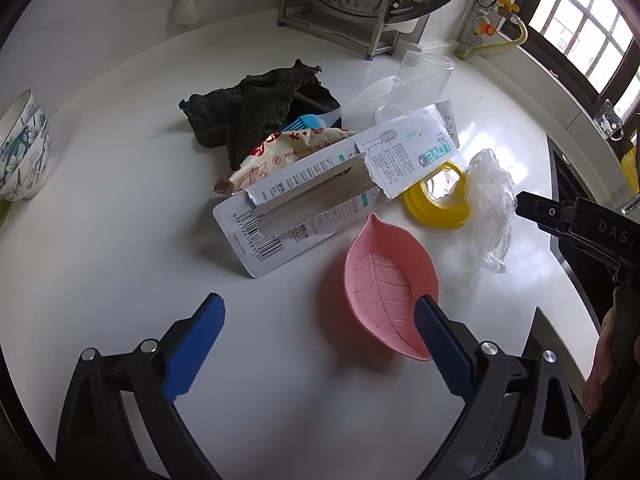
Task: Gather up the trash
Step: 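Move both tools back toward the countertop items, then grasp the clear plastic bag with the right tool while the left tool grasps the pink dish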
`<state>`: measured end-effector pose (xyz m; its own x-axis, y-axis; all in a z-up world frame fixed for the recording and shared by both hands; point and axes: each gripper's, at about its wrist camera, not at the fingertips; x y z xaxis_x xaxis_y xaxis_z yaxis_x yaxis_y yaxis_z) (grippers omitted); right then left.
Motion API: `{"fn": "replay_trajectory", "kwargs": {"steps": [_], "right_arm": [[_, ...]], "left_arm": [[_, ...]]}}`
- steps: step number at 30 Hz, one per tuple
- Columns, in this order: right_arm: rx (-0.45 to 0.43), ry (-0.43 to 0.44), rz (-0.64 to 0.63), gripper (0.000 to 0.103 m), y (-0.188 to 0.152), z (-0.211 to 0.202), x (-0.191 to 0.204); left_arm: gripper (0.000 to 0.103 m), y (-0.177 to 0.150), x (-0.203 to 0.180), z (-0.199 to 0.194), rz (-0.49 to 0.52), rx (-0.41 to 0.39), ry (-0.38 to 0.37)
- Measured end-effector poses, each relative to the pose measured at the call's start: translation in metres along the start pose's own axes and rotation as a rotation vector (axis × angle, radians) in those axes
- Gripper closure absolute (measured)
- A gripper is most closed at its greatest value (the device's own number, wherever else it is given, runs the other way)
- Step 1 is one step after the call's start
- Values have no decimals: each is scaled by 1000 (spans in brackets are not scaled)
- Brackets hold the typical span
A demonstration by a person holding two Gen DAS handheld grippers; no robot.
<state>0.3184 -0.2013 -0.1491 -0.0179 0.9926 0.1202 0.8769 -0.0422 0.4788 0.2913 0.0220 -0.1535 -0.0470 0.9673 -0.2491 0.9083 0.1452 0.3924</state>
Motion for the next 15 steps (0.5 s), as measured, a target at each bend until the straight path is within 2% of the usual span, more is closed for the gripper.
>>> {"fn": "replay_trajectory", "kwargs": {"steps": [13,15], "right_arm": [[36,-2,-28,45,8,21,-1],[34,-1,-45,48,8,21,2]], "left_arm": [[9,1,-3,20,-25,35,-5],[9,2,-5,22,-27,34,-8]]}}
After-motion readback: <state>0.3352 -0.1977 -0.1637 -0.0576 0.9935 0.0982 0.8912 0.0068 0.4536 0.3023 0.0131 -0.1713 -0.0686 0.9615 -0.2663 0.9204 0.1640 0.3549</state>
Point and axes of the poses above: each gripper's, at about its wrist camera, not at the fingertips, and z roughly the way its jaws point, x to its left, y to its top, and after that the axes turned 15 degrees about -z, right-handed
